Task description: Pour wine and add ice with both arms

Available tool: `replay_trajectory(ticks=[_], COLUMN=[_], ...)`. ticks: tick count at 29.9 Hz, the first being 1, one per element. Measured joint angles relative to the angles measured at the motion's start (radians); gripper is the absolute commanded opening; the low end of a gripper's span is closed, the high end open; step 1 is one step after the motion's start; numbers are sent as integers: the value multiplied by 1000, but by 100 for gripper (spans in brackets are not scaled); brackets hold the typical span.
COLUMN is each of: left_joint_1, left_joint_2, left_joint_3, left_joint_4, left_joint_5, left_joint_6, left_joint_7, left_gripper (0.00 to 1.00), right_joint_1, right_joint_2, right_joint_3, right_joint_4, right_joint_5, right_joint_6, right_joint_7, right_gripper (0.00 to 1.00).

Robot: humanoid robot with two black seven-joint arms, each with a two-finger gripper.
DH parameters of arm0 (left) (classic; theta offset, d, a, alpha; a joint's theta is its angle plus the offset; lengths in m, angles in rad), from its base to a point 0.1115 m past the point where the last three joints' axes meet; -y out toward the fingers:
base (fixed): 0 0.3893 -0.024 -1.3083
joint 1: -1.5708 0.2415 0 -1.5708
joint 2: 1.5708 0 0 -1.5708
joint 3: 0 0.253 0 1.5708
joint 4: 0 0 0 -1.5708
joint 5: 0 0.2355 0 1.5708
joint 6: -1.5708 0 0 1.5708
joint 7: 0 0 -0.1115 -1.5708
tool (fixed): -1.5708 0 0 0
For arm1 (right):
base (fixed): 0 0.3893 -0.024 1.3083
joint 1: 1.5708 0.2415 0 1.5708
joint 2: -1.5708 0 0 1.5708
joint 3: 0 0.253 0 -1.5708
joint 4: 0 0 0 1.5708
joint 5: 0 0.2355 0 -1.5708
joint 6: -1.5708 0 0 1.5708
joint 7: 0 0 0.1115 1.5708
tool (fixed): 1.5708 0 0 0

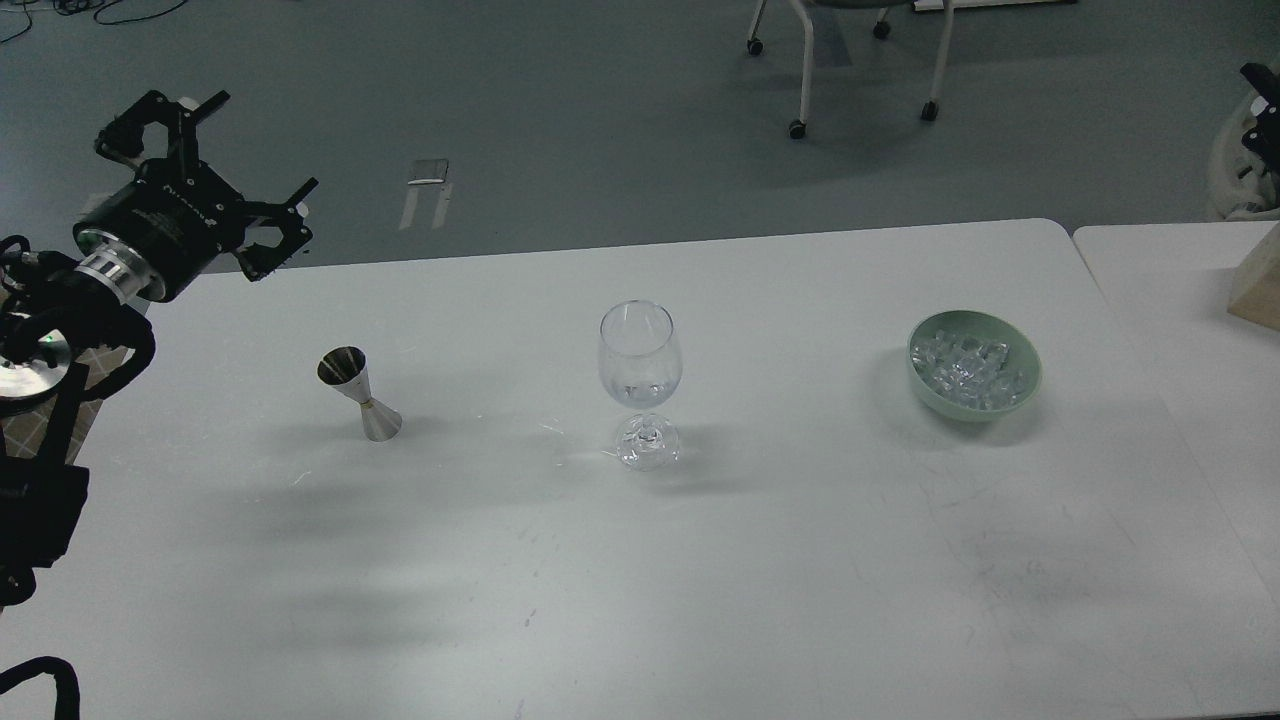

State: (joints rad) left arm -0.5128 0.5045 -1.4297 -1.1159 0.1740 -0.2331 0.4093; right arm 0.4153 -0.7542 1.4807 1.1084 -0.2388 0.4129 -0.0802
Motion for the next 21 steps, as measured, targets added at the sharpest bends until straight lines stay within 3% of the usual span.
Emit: replay_trajectory(ticks=[12,21], left_joint_1=[-45,-33], left_joint_2=[-9,-5], left_joint_3=[42,39], left_joint_4=[0,-12], left_joint_5=[-12,-16], left_joint_6=[25,-13], left_joint_7=[-13,-36], left_gripper=[96,97], right_joint_1=[50,54], right_joint_2=[-87,-95], right_joint_3=[-10,-11], right_joint_4=[-3,1], right_joint_5=[-100,-193], right_joint_6=[0,0], right_joint_7=[-4,-4], right_gripper=[100,100])
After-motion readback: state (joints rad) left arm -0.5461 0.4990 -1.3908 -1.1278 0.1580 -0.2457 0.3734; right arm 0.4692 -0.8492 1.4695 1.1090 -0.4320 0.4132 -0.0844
